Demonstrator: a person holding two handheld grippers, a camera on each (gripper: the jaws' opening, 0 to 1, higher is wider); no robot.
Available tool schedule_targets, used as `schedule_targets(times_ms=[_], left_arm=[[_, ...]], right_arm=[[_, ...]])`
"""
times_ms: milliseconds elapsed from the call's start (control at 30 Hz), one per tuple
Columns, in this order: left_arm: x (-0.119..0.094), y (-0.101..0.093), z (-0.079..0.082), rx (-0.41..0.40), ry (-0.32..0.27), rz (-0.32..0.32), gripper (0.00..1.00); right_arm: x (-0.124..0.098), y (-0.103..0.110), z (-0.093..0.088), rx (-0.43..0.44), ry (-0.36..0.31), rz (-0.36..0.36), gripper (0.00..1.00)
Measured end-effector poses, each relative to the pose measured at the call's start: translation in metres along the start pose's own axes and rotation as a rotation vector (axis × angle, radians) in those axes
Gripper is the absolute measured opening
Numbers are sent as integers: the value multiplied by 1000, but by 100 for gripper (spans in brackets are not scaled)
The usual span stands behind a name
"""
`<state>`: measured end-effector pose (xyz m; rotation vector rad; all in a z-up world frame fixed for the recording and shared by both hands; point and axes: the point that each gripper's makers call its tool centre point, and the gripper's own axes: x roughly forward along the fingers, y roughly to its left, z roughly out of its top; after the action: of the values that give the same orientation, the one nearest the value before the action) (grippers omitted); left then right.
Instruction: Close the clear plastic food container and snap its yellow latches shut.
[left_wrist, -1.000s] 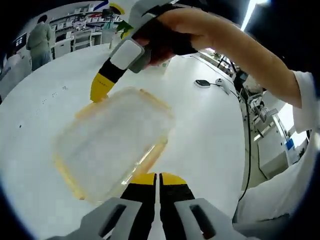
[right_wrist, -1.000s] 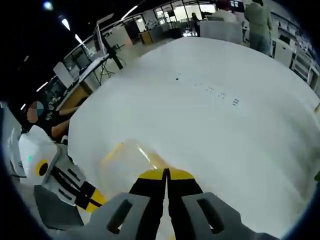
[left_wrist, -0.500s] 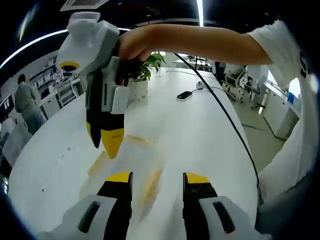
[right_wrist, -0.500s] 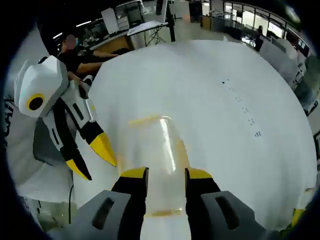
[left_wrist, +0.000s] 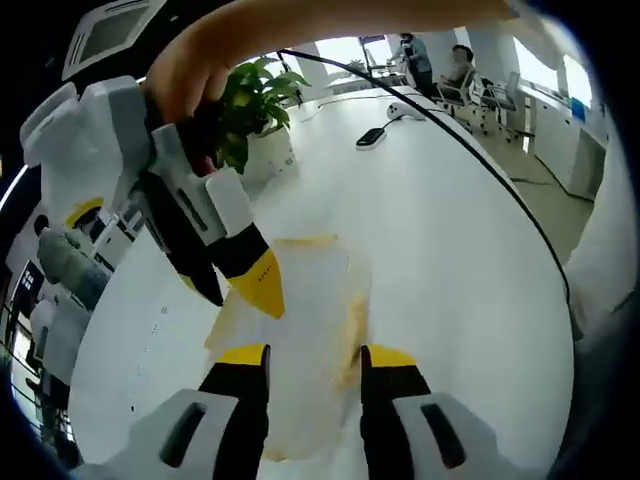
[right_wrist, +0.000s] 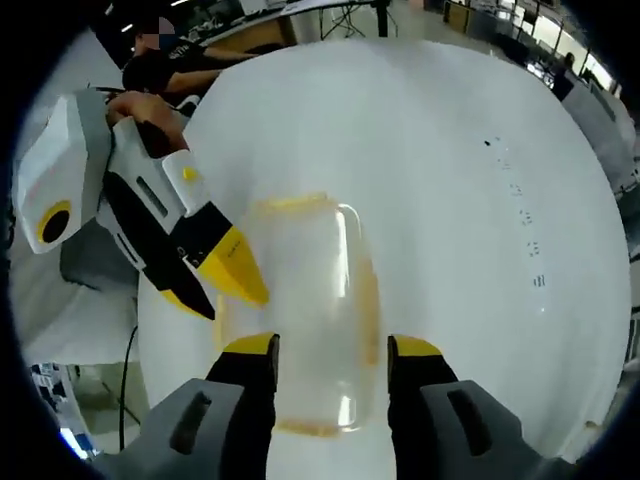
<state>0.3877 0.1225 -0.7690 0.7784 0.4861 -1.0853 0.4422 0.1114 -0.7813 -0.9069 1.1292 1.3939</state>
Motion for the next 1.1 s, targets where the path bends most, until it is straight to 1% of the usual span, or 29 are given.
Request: schedule_targets(times_ms=[33, 67, 100, 267, 367, 400, 467, 567, 633, 733, 800, 900, 933, 967, 1000, 1033, 1100], left_arm=[[0, -1, -1, -9, 2, -9, 29], [0, -4, -3, -35, 7, -26, 26], [0, -3, -2, -47, -2, -16, 26], [3, -4, -2, -19, -3, -23, 27], [6, -6, 0, 23, -11, -22, 28], [6, -8, 0, 37, -11, -27, 28], [5, -8, 1, 31, -10, -31, 28], [5, -8, 0, 30, -18, -33, 27], [5, -9, 0, 35, -16, -35, 27], [6, -13, 3, 104, -11, -43, 24], [6, -13, 2, 107, -9, -41, 24], [6, -13, 1, 125, -11, -34, 23], [7, -14, 1, 158, -14, -27, 23], [7, -15, 2, 173, -16, -26, 23], [8, -15, 2, 177, -16, -25, 23], [8, -16, 2, 199, -13, -21, 23], [8, -16, 2, 207, -8, -10, 23]], right_arm=[[-1, 3, 6, 9, -25, 10, 40], [0, 4, 7, -7, -25, 13, 40], [1, 5, 8, -11, -20, 25, 38], [2, 7, 7, -15, -21, 44, 39], [3, 6, 8, -11, -13, 62, 39], [5, 8, 9, 0, -13, 82, 40], [8, 6, 11, 20, -19, 104, 42], [7, 12, 10, 11, -13, 104, 42], [7, 12, 9, 9, -6, 103, 42], [7, 10, 9, 3, 2, 105, 41], [8, 8, 11, 3, 6, 111, 41], [8, 10, 10, 4, 21, 111, 41], [8, 12, 10, 2, 30, 110, 41], [9, 12, 10, 2, 37, 109, 41], [9, 13, 10, 3, 48, 110, 41], [10, 12, 10, 2, 54, 110, 41], [10, 12, 10, 6, 69, 112, 40]])
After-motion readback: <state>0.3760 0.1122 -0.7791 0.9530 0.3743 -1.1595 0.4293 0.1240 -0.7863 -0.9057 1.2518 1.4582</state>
